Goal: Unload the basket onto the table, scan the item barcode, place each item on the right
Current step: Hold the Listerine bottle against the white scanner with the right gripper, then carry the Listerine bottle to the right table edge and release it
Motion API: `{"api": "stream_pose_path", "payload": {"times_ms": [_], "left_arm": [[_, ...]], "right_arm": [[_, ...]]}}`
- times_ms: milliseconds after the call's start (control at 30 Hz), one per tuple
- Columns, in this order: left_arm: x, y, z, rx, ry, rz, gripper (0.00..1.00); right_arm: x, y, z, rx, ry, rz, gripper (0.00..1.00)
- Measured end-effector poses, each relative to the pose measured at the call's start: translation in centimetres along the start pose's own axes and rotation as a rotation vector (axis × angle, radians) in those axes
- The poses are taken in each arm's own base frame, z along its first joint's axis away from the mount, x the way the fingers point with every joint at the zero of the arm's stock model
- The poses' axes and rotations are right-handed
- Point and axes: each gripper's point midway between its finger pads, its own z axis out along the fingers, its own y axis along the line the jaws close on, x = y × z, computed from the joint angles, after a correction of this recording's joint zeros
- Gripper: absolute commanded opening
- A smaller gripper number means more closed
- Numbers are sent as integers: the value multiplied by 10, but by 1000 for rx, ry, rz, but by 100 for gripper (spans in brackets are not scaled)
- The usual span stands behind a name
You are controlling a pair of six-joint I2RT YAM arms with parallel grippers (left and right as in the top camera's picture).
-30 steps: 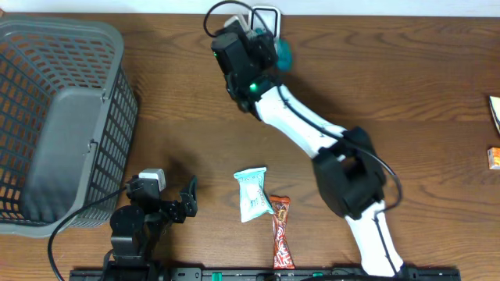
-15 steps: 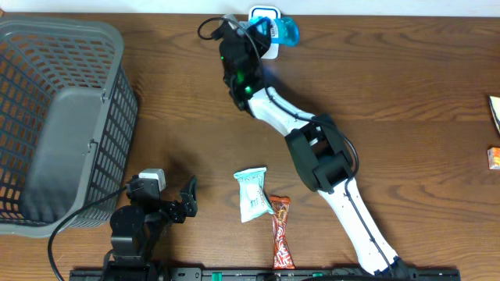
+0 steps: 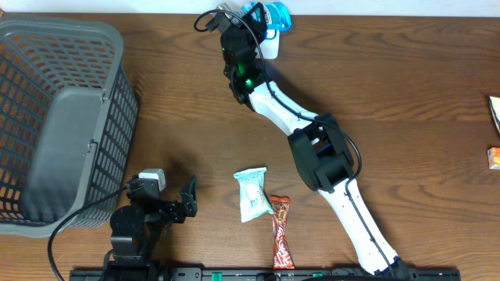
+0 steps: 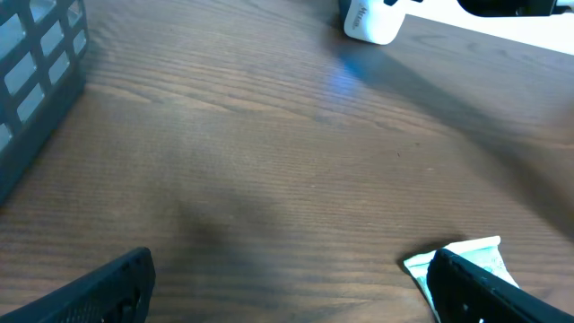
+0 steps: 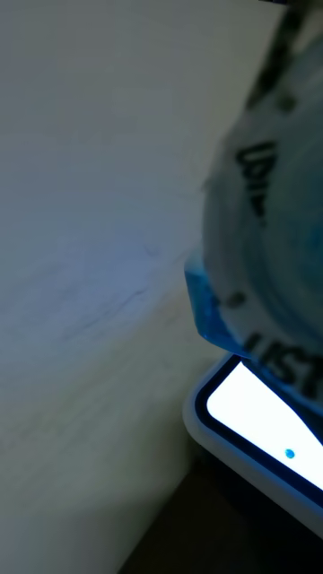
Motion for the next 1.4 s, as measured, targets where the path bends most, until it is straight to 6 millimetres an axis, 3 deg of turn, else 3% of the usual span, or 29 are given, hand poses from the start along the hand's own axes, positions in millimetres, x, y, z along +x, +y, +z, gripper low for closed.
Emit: {"api": "stream_pose_path", "payload": {"times_ms": [300, 467, 567, 667, 833, 1000, 1133, 1333, 1400], "left_arm": [[0, 0, 0, 0, 0, 0, 97], [0, 0, 0, 0, 0, 0, 96], [0, 0, 0, 0, 0, 0, 96], [0, 0, 0, 0, 0, 0, 96], [0, 0, 0, 0, 0, 0, 96], [0, 0, 0, 0, 0, 0, 96], [0, 0, 0, 0, 0, 0, 96], [0, 0, 0, 0, 0, 0, 97], [0, 0, 0, 0, 0, 0, 97]], "right_arm": [[12, -10, -5, 57, 92, -16, 20], [51, -62, -1, 222, 298, 54, 21], [97, -110, 8, 336, 482, 54, 19], [160, -156, 20, 436, 680, 19, 20], [269, -202, 34, 548, 915, -21, 18], [350, -208, 30, 583, 1047, -68, 17], [389, -200, 23, 583, 1099, -92, 17], [451, -197, 8, 582, 1179, -115, 25], [472, -200, 3, 591, 1207, -108, 35]]}}
